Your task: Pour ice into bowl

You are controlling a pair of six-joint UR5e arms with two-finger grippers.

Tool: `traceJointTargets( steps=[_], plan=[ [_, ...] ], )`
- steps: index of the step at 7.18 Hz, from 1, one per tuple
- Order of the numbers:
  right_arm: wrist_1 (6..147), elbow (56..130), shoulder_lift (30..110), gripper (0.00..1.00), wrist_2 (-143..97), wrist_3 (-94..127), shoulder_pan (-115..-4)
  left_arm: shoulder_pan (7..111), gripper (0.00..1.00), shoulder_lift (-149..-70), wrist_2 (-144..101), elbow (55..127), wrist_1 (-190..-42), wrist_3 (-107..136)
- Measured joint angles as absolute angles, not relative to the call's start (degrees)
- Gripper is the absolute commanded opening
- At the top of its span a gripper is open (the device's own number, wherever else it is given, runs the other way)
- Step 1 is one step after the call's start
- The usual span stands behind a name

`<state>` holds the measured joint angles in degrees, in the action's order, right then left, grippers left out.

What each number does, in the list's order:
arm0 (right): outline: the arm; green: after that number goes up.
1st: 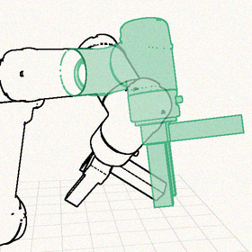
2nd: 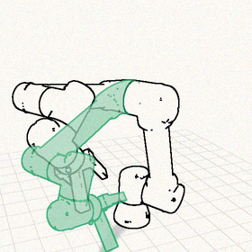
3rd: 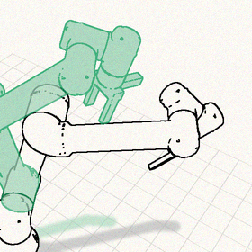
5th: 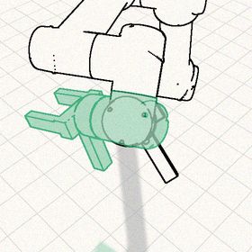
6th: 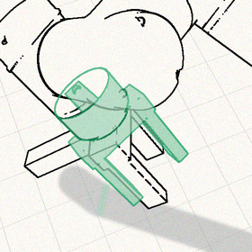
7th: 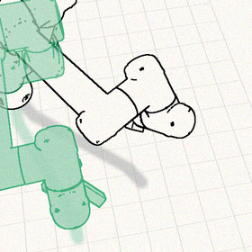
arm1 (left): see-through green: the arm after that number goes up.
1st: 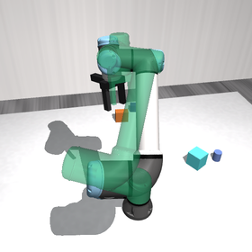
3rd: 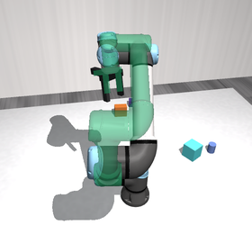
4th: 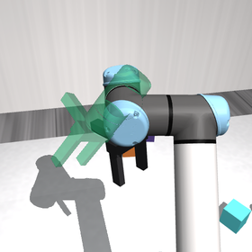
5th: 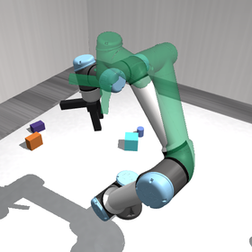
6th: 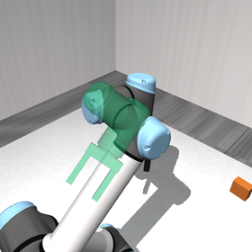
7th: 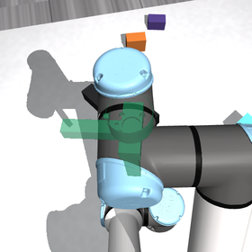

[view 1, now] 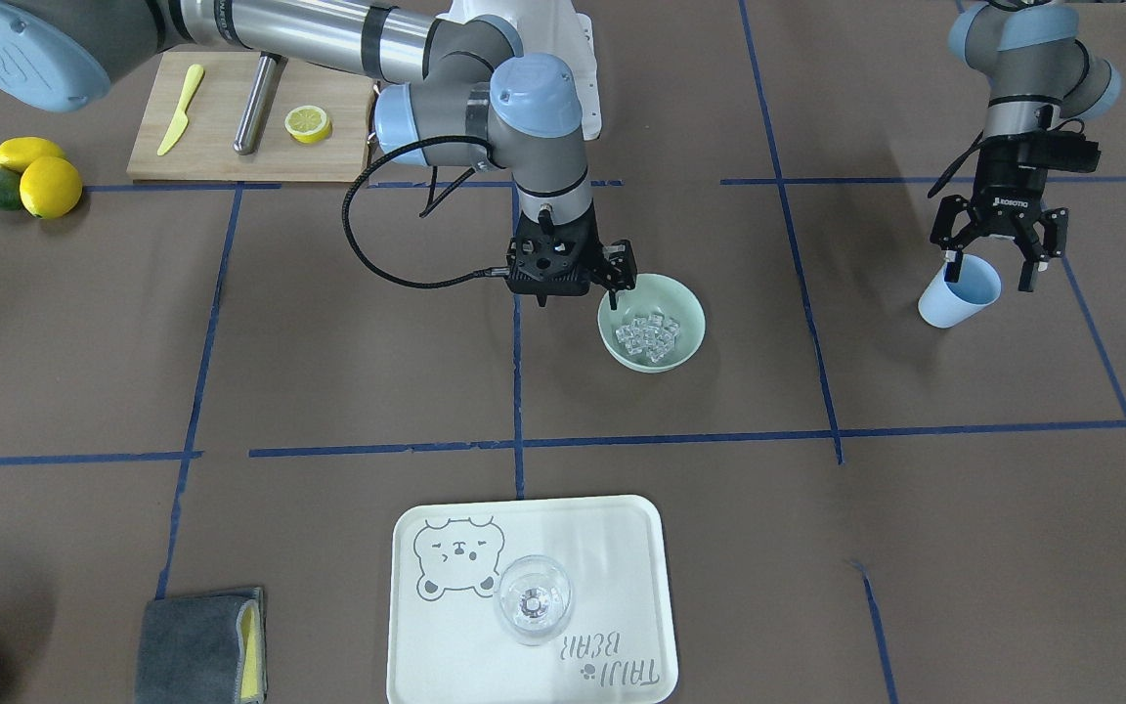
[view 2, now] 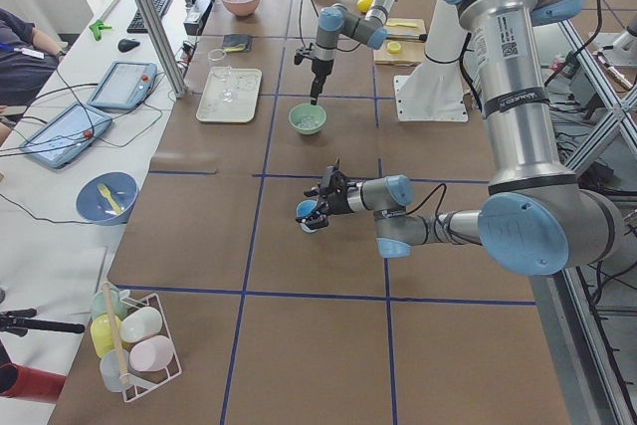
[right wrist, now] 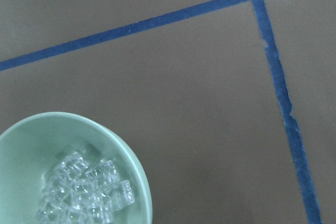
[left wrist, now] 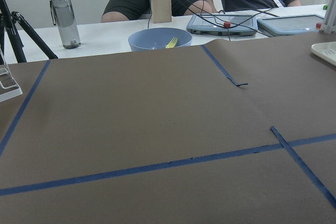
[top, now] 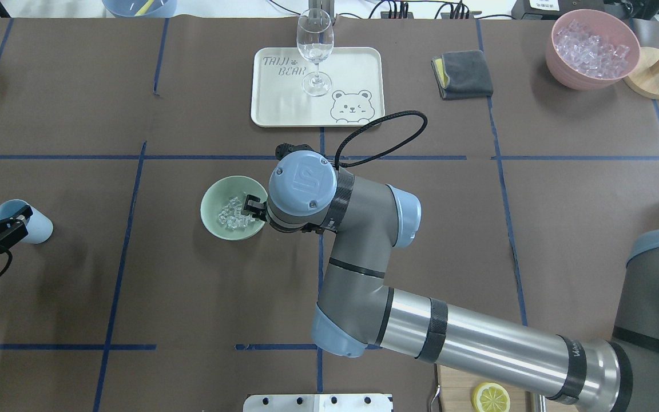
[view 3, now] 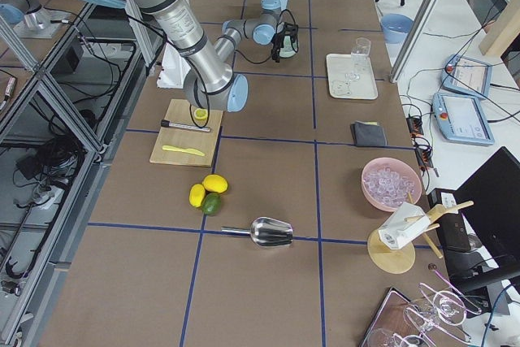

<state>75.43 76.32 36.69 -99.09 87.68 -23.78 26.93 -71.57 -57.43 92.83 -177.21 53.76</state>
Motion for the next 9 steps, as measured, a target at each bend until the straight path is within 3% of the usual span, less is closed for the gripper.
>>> traceJointTargets(
  steps=[3,4,5,9],
  plan=[
    [72.2,69.0,33.2,0.99,-98.6,87.4,-23.8,30.7,1.0,-71.6,-61.5,95.9,-174.3,51.4],
    [70.5,67.2,32.5,0.64,-98.5,87.5,-23.8,32.7,1.0,-71.7,-64.0,96.9,-173.2,50.3],
    [69.8,66.5,31.8,0.01,-98.5,87.8,-23.8,34.7,1.0,-71.8,-66.5,97.4,-172.5,49.0],
    [69.6,66.3,31.0,0.0,-99.2,87.1,-23.8,37.6,1.0,-72.6,-71.5,97.7,-171.4,47.9]
  ],
)
